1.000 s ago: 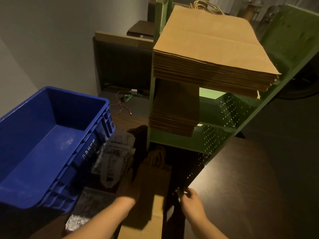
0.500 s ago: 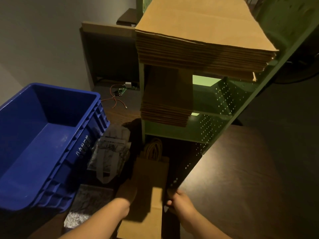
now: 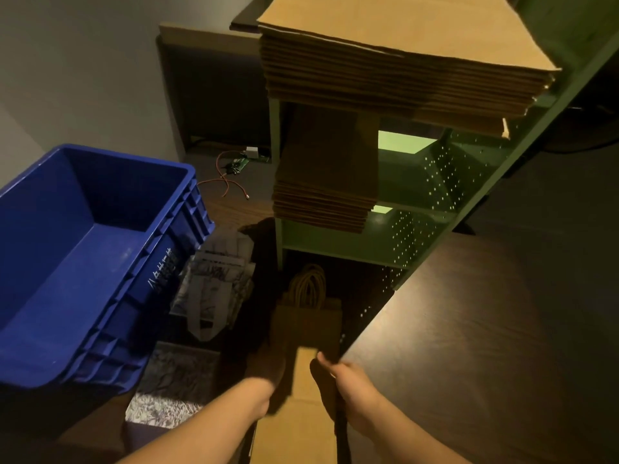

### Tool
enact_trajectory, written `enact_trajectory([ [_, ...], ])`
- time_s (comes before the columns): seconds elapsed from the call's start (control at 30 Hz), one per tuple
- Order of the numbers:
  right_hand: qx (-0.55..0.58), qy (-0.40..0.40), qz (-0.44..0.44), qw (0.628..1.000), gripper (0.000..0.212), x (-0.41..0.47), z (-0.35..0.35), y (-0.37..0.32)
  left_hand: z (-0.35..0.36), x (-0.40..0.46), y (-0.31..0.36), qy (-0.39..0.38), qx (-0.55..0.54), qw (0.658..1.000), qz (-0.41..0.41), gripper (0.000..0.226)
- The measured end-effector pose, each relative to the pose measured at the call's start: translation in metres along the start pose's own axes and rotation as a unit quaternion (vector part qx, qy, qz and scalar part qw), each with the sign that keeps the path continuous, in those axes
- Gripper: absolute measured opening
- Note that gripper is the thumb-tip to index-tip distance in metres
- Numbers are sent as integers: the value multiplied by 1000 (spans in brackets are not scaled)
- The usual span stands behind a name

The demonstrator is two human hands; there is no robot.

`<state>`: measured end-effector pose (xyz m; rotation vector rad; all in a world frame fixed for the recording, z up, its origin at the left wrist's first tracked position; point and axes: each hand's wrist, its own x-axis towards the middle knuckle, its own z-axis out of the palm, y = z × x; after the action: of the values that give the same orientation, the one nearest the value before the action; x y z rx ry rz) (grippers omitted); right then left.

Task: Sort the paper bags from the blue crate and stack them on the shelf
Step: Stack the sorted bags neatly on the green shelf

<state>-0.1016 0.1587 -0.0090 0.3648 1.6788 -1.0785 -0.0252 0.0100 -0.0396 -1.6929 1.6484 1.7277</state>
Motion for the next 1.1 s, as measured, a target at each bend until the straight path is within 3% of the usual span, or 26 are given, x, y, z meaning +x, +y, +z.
enact_trajectory([
  [0.1, -85, 42, -73, 993, 56, 2, -3, 6, 13, -4, -8, -17, -57, 998, -8, 63],
  [0.2, -300, 135, -156, 932, 63, -7, -12, 0, 34, 9, -30, -42, -122, 991, -40, 101],
  [0.3, -381, 153, -194, 891, 44, -26, -18, -13, 32, -49, -13, -133, -216, 961, -113, 55],
  [0.37, -403, 144, -213, 878, 38, -33, -21, -15, 37, -70, -8, -138, -206, 959, -138, 47],
  [0.5, -419, 126, -248, 864, 33, -46, -26, -24, 41, -58, -11, -127, -217, 964, -84, 71],
  [0.6, -454, 140, -271, 837, 30, -54, -39, -29, 27, -52, -4, -61, -198, 976, 74, 67],
  [0.67, -501, 156, -282, 803, 38, -59, -47, -32, 9, -45, 4, 44, -124, 970, 203, 90],
  [0.73, -540, 183, -297, 766, 39, -61, -52, -32, -7, -36, 10, 138, 12, 956, 260, 130],
  [0.8, -570, 199, -308, 735, 36, -61, -54, -27, -21, -36, 16, 159, 122, 933, 300, 151],
  [0.93, -623, 187, -345, 677, 35, -57, -56, -15, -40, -23, 20, 83, 352, 816, 450, 163],
  [1.0, -626, 158, -366, 670, 27, -58, -58, -14, -43, -20, 25, 31, 424, 774, 470, 161],
  [1.03, -624, 143, -379, 668, 23, -58, -60, -13, -42, -22, 28, 2, 439, 770, 464, 159],
  [1.1, -618, 124, -390, 671, 26, -57, -61, -9, -40, -25, 35, -68, 432, 794, 423, 155],
])
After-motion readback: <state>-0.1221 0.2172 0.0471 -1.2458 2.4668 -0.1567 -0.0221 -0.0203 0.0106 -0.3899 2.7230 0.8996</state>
